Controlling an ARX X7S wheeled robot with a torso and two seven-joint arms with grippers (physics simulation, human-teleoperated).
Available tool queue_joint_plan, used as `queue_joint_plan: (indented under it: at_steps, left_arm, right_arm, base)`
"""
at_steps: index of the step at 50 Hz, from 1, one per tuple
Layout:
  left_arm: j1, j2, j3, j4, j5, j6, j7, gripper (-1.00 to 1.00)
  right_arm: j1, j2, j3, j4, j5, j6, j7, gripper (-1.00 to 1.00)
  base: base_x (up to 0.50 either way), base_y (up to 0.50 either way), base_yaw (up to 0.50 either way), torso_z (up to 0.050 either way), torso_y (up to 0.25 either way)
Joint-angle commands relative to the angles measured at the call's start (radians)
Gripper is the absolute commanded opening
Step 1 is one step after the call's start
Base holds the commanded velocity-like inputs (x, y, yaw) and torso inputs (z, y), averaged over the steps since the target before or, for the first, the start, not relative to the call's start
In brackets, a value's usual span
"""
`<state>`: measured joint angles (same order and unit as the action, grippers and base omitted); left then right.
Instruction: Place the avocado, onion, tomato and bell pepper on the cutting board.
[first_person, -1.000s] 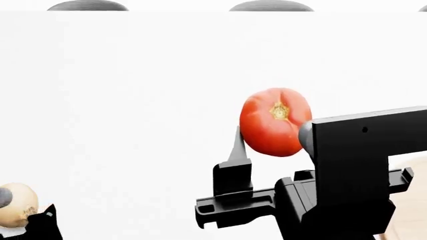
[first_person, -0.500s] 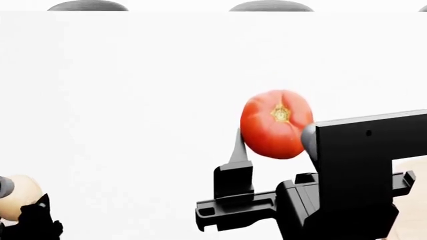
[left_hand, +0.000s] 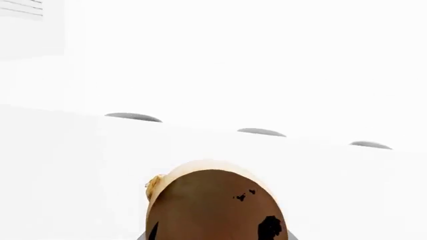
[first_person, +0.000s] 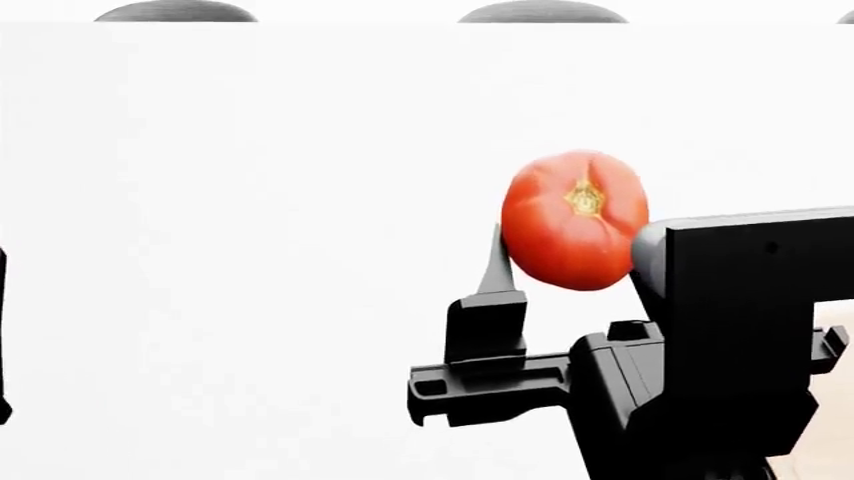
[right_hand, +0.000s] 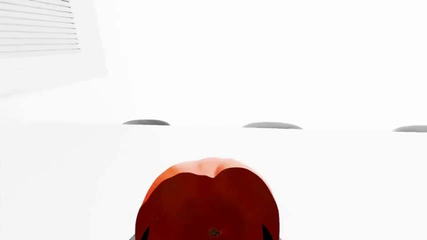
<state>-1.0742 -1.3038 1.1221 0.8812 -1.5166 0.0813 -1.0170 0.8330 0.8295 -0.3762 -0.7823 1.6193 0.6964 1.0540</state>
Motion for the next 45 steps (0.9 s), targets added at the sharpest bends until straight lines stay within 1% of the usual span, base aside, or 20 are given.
queue_joint_plan:
  at_steps: [1, 15, 23, 45]
  left_arm:
    - [-0.016, -0.023, -0.011, 0.045, -0.002, 0.014, 0.002, -1.0]
    - [-0.021, -0.045, -0.02, 0.047, -0.016, 0.01, 0.019, -1.0]
    - [-0.013, -0.041, -0.018, 0.053, -0.008, 0.013, 0.013, -1.0]
    - [-0.009, -0.031, -0.02, 0.063, -0.011, 0.008, 0.001, -1.0]
  right_arm:
    - [0.002, 0.007, 0.019, 0.003, -0.016, 0.001, -0.006, -1.0]
    - [0.076, 0.028, 0.029, -0.011, 0.047, 0.014, 0.044, -1.0]
    - [0.103, 0.036, 0.029, -0.016, 0.074, 0.02, 0.054, -1.0]
    - [0.108, 0.046, 0.031, -0.018, 0.09, 0.017, 0.056, -1.0]
  base:
    - [0.0, 0.0, 0.0, 0.0, 0.0]
    - [0.0, -0.48, 0.0, 0.0, 0.0]
    - [0.0, -0.5, 0.0, 0.0, 0.0]
    - [0.0, -0.5, 0.0, 0.0, 0.0]
